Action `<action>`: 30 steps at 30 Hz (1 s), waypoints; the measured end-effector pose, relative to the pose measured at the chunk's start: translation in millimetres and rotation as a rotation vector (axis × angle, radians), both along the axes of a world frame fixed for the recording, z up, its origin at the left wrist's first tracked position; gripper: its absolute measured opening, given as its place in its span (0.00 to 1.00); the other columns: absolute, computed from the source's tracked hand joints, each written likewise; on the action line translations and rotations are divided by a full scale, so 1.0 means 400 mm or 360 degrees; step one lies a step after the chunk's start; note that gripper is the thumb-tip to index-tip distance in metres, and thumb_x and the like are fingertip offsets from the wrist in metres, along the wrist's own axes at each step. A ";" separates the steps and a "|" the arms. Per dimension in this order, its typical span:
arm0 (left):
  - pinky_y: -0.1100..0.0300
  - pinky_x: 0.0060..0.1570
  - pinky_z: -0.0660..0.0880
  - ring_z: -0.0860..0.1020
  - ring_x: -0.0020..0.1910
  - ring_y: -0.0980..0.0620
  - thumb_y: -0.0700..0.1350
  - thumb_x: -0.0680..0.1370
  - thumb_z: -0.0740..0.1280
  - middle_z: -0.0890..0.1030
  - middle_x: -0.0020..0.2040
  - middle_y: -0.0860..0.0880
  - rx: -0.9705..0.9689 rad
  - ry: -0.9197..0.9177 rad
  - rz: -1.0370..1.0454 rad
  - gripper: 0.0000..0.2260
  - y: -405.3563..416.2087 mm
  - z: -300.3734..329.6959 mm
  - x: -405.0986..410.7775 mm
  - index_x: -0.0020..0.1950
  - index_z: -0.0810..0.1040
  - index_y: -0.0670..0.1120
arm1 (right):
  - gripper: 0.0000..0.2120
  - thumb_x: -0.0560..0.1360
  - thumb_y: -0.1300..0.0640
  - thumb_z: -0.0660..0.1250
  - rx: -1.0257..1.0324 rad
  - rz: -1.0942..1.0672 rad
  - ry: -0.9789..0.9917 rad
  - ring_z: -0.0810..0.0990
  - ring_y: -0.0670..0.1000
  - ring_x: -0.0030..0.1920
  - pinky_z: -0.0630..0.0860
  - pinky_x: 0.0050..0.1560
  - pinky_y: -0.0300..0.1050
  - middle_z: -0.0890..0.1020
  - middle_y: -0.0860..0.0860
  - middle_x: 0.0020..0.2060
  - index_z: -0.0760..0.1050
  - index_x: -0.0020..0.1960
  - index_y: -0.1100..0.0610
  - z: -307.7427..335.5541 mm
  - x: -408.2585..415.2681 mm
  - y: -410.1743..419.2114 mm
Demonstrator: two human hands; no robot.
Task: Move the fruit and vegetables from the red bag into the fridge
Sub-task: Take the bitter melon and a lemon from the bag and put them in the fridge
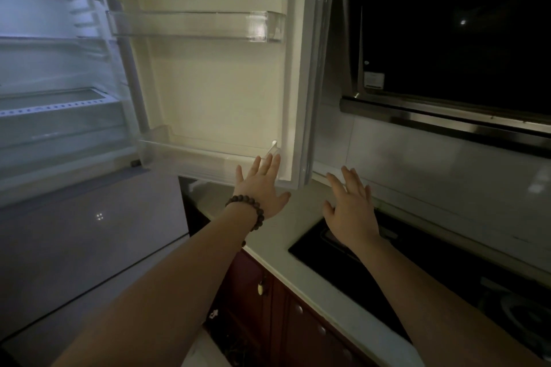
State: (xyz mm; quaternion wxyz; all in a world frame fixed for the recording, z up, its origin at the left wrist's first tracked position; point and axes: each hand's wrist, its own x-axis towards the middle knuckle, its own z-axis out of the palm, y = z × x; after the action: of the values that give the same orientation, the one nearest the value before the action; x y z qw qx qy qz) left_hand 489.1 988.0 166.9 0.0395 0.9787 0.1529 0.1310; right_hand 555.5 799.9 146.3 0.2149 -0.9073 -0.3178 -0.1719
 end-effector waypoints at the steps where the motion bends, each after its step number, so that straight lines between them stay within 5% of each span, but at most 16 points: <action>1: 0.42 0.71 0.38 0.40 0.75 0.51 0.62 0.76 0.54 0.40 0.77 0.53 0.0009 -0.0034 -0.0029 0.37 -0.021 -0.005 -0.005 0.76 0.36 0.51 | 0.27 0.78 0.55 0.59 -0.0008 -0.0021 -0.0008 0.43 0.53 0.76 0.46 0.75 0.61 0.50 0.54 0.77 0.56 0.75 0.52 0.001 -0.004 -0.012; 12: 0.42 0.72 0.42 0.44 0.76 0.50 0.63 0.76 0.54 0.49 0.78 0.50 -0.0040 -0.0191 -0.0499 0.35 -0.357 -0.104 0.051 0.77 0.45 0.50 | 0.27 0.79 0.49 0.57 -0.0122 -0.0584 0.0078 0.43 0.55 0.76 0.46 0.75 0.58 0.48 0.53 0.77 0.54 0.75 0.51 -0.078 -0.072 -0.324; 30: 0.42 0.73 0.45 0.44 0.76 0.50 0.62 0.77 0.55 0.50 0.77 0.50 -0.0164 -0.0094 -0.1429 0.34 -1.227 -0.184 -0.031 0.76 0.47 0.49 | 0.28 0.79 0.49 0.57 0.0035 -0.1414 0.0188 0.40 0.52 0.76 0.40 0.75 0.56 0.48 0.52 0.77 0.53 0.76 0.49 -0.139 -0.361 -1.127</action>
State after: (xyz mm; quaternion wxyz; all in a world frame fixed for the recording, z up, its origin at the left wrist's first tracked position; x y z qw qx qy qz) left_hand 476.8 497.3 93.1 0.1453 0.9408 -0.2815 0.1209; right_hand 411.2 349.1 90.7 0.1478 -0.9617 0.1174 -0.1989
